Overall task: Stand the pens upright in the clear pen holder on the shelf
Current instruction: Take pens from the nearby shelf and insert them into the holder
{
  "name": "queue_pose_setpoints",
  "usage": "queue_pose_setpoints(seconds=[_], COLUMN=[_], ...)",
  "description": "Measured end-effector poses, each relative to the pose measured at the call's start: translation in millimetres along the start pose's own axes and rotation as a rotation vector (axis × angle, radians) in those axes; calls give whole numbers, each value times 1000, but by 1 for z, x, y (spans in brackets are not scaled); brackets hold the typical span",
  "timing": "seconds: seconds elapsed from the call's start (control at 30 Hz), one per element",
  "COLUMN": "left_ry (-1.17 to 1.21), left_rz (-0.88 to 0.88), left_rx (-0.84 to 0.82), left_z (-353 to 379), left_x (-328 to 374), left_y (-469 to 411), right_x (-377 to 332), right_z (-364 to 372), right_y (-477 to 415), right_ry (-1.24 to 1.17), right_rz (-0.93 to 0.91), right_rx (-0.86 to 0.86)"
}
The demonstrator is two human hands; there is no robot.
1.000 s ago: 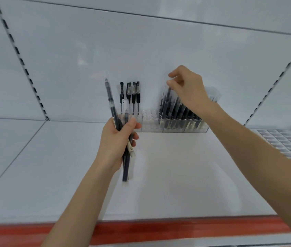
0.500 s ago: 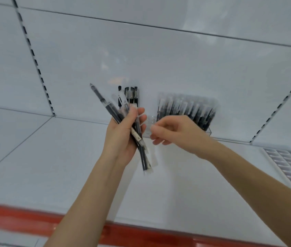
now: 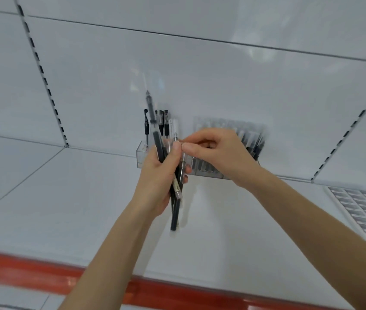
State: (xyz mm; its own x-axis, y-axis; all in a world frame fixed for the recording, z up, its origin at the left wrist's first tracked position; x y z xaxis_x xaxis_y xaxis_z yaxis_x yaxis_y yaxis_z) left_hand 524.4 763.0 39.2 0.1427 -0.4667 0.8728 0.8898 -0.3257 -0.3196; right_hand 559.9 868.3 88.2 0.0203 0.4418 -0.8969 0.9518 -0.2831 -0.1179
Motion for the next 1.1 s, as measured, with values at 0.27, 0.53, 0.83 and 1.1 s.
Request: queue_pose_setpoints(seconds=[0.27, 0.53, 0.83, 1.1], left_ry=[-85, -121, -34, -28], left_rz=[-77, -37, -70, -85], left_rx=[147, 116, 102, 105], left_z=[-50, -69, -75, -77], left_x=[-4, 1, -3, -5], left_y=[-6, 1, 2, -1], right_x=[-31, -27, -4, -2], right_z=[-50, -44, -30, -27], right_y=[-36, -81, -95, -95], right_ry=[-162, 312, 358, 449], right_rz=[-12, -188, -177, -165], right_rx=[235, 430, 402, 343])
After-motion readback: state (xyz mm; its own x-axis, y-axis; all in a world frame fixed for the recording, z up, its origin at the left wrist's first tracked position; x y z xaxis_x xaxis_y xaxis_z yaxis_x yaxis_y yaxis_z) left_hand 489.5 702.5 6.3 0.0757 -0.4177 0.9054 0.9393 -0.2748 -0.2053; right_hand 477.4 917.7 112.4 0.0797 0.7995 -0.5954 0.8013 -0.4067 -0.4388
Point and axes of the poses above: each hand's wrist, its own y-axis away from the middle knuckle, its own z-axis out of the palm, x = y × z, the point moved 6 cm from there along -y, towards the middle knuckle, and after that the axes turned 13 degrees about z, right-handed, at the moved point
